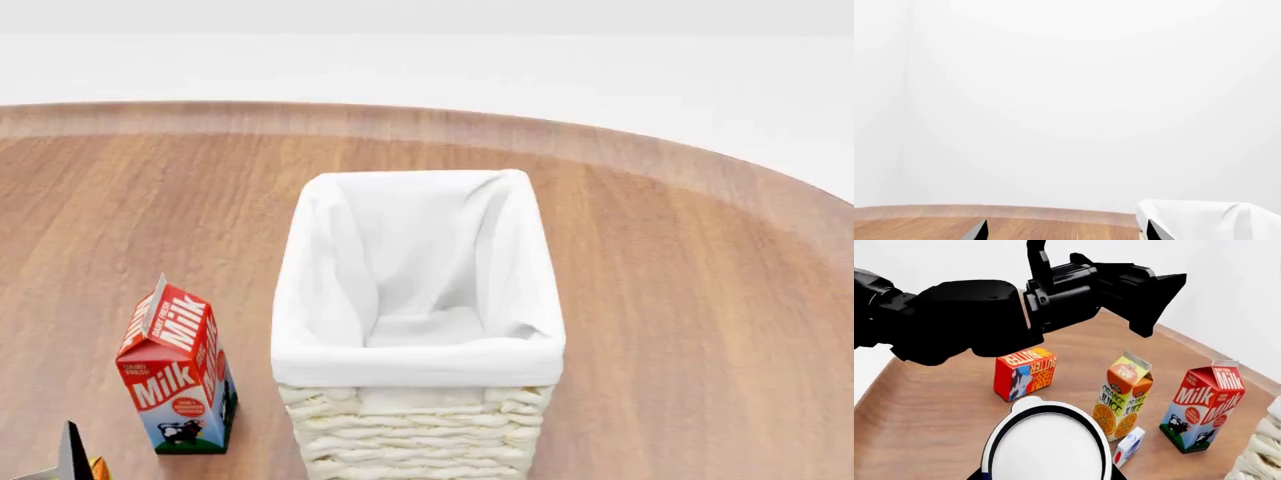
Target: Pick up the alphabet soup, and put it in the basket.
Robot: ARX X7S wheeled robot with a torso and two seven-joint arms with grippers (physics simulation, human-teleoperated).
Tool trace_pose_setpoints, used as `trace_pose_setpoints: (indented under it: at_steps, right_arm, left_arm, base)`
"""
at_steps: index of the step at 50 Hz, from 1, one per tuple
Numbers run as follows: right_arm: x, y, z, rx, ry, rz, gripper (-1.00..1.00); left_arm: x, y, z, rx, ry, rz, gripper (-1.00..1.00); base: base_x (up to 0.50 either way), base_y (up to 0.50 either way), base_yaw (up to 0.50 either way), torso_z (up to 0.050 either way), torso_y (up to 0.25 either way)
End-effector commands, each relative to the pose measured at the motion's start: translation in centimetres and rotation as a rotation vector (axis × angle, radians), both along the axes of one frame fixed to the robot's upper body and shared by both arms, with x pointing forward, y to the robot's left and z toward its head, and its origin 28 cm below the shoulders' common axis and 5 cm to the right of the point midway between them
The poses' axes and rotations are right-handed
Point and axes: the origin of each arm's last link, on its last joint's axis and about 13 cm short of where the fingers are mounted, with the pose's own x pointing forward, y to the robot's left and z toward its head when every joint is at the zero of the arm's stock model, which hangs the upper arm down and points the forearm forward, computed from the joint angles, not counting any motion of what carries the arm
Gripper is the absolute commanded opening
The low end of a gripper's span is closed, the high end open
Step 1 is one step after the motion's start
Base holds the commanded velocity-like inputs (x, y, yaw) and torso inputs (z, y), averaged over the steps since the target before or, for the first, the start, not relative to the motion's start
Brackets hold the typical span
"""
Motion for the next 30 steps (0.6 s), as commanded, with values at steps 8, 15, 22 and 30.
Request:
trace_pose_setpoints:
  at_steps: [8,15,22,30]
  right_arm:
    - [-2.0,0.1,2.9,0.121,-0.108,0.059,-1.00]
    - [-1.9,0.0,3.3,0.136,-0.124,0.045,-1.00]
    - [-1.4,0.0,4.4,0.195,-0.158,-0.001,-1.00]
    - [-0.9,0.2,5.7,0.246,-0.204,-0.067,-1.00]
  left_arm:
    - [-0.1,0.0,0.1,0.000,-0.002,0.000,1.00]
    - [-0.1,-0.1,0.1,0.002,0.000,0.000,1.00]
    - [-0.1,-0.2,0.1,0.004,0.000,-0.005,1.00]
    - [-0.1,-0.2,0.1,0.004,-0.001,-0.005,1.00]
  base:
    - [0.00,0.00,0.00,0.000,0.000]
    - [0.00,0.00,0.00,0.000,0.001]
    - [0.00,0.00,0.00,0.000,0.000]
    - [0.00,0.00,0.00,0.000,0.000]
